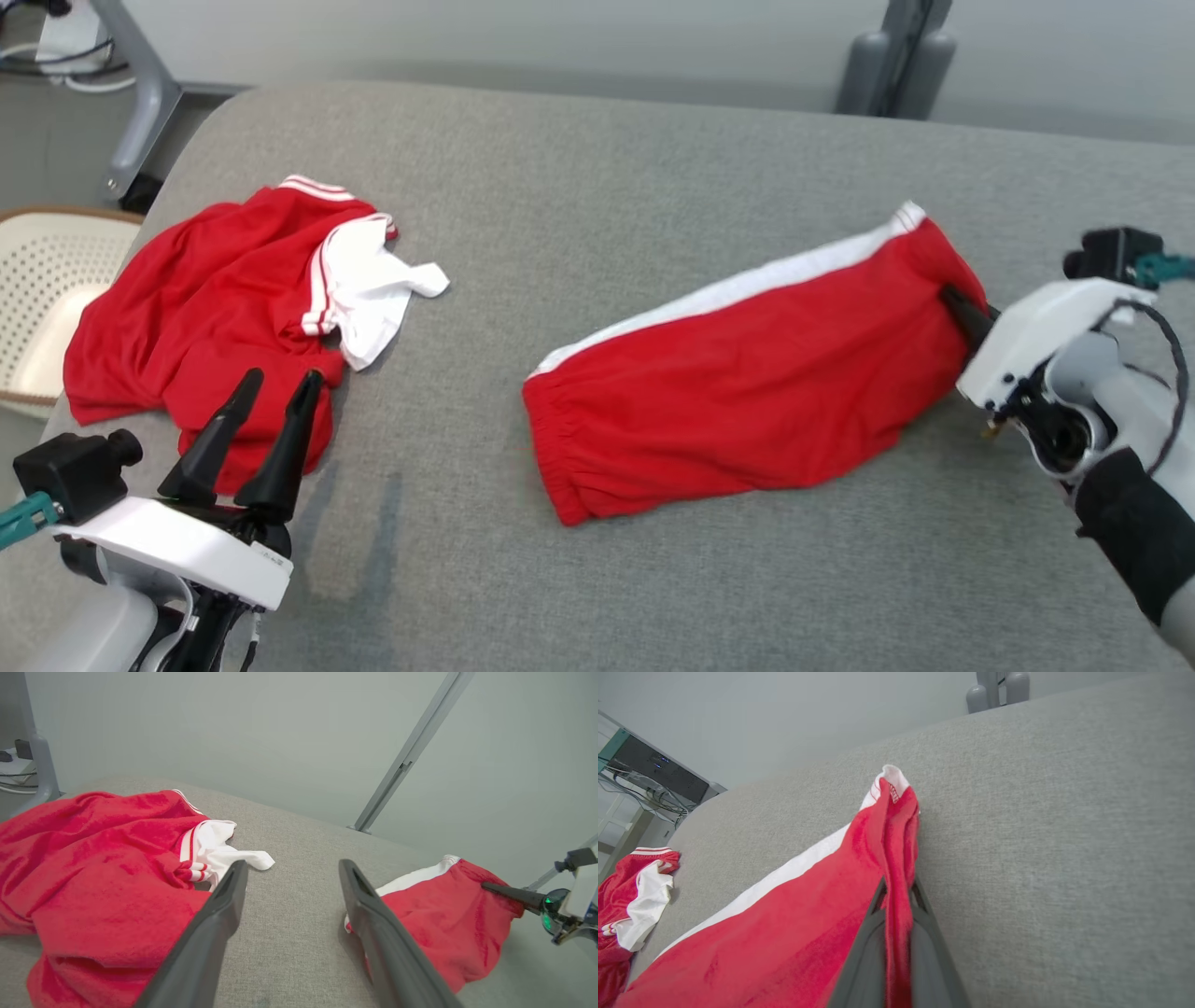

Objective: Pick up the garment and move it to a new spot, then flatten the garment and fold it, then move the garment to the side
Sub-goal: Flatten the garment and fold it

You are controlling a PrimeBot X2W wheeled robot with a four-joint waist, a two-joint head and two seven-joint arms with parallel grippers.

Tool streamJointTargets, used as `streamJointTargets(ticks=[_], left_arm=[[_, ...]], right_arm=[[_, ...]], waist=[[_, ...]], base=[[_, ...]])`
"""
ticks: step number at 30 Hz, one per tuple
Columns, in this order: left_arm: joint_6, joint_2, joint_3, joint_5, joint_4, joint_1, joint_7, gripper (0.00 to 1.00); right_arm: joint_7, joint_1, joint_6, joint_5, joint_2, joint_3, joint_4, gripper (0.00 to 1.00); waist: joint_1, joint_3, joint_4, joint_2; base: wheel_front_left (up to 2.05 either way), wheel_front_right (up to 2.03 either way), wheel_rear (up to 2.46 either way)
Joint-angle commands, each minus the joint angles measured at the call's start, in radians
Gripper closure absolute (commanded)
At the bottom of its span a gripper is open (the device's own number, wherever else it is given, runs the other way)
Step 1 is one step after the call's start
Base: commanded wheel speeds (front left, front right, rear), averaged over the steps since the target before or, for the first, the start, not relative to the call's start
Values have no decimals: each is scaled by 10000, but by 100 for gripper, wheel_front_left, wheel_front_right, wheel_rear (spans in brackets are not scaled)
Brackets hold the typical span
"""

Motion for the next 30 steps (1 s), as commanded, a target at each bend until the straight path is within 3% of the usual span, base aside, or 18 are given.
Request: streamJointTargets(ticks=[1, 6, 10, 17, 22, 30], left_arm=[[170, -86, 303, 353, -106, 235, -43, 0], [744, -719, 1554, 1782, -416, 1179, -24, 0], [859, -1296, 2526, 2897, -642, 1965, -24, 0], [343, -2374, 3433, 4285, -460, 2781, -26, 0], [119, -2723, 3362, 5286, -492, 2977, -24, 0], [-129, -3132, 3653, 5758, -373, 3129, -26, 0]], right_arm=[[-357, 397, 4, 181, -193, -124, -131, 100], [-1389, 1491, 5, 574, -322, -345, -588, 100], [-1850, 2266, 5, 768, -425, -390, -953, 100], [-2483, 3219, 5, 978, -703, -466, -1292, 100], [-2710, 3434, 5, 992, -929, -526, -1421, 100], [-2950, 3191, 5, 210, -1158, -335, -2096, 100]], waist=[[0, -412, -323, 0], [0, -949, -864, 0], [0, -1231, -1249, 0], [0, -1709, -1737, 0], [0, -1905, -1840, 0], [0, -2089, -1833, 0]], base=[[0, 0, 0], [0, 0, 0], [0, 0, 0], [0, 0, 0], [0, 0, 0], [0, 0, 0]])
